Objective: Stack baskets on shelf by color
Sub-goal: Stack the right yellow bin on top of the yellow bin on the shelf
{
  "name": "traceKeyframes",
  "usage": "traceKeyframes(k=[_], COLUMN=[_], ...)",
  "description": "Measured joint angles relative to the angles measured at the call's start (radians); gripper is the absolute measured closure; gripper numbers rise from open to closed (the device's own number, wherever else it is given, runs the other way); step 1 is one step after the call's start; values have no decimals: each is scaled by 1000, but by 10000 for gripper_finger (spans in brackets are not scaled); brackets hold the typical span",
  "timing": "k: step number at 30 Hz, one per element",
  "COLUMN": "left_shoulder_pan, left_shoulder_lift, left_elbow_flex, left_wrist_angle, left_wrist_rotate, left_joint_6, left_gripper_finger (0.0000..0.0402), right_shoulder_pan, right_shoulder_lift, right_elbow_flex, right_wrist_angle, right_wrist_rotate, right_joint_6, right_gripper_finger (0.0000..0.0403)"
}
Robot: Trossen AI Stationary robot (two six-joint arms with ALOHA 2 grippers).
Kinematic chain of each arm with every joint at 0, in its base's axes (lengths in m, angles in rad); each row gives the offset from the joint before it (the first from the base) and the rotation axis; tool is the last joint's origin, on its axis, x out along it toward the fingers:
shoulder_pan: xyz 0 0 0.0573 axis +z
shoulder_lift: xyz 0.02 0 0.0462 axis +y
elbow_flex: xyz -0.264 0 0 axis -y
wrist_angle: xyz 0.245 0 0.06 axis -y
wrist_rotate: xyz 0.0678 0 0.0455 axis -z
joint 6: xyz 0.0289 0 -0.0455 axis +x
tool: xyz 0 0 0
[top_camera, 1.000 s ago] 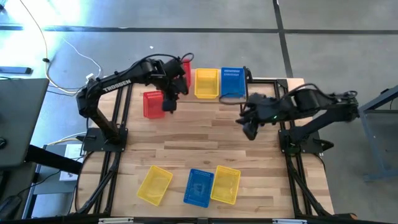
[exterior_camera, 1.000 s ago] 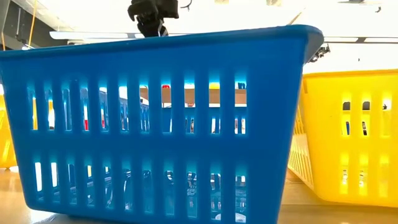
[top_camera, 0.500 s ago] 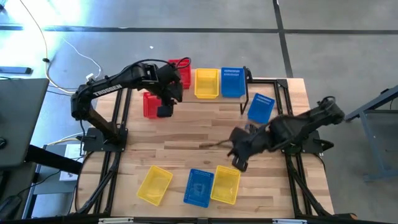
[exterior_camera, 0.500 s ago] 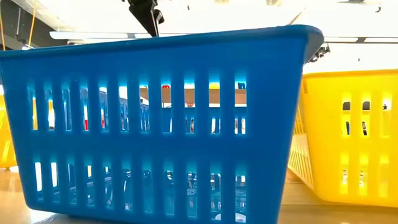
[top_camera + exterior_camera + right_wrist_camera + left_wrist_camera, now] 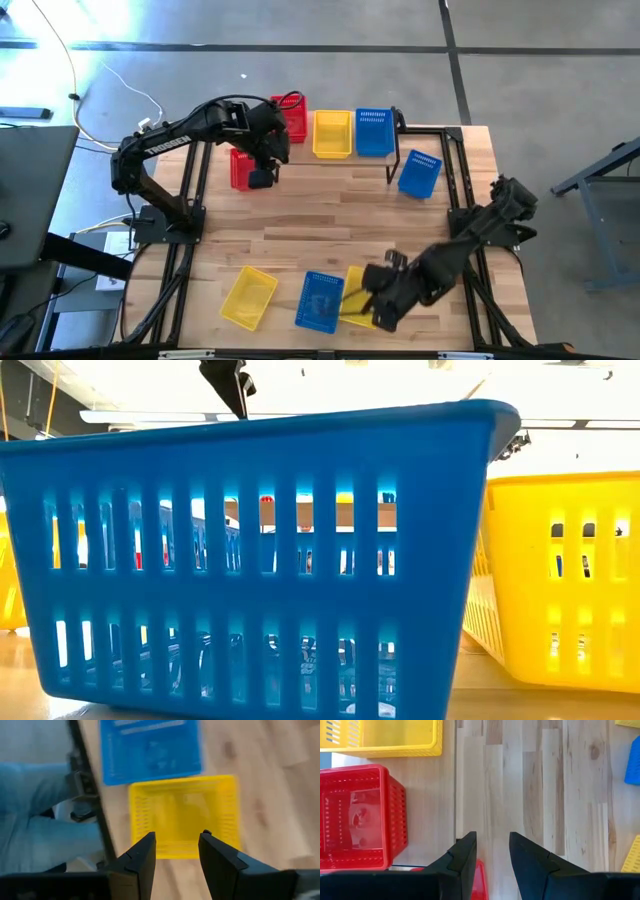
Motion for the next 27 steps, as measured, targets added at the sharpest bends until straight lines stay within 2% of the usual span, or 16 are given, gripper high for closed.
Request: traceKeyframes(k=[9, 19, 27], left_shoulder_pan=[-5, -5, -5], left_shoulder_lift=[0, 0, 1], left_elbow_flex=[0, 0, 0], left_wrist_angle=[-3, -3, -3], left_wrist_rotate=[0, 0, 0], left_joint_6=[-19, -19, -19], left_gripper_finger=[296, 296, 296], right_shoulder_pan=[62, 85, 91], right_shoulder_lift=[97, 169, 219], right_elbow_flex=[0, 0, 0], right_wrist_angle=[110, 126, 166], right_wrist_rotate=[-3, -49, -48], right_joint_6=[55, 133, 125], right_gripper_finger=[269, 269, 269])
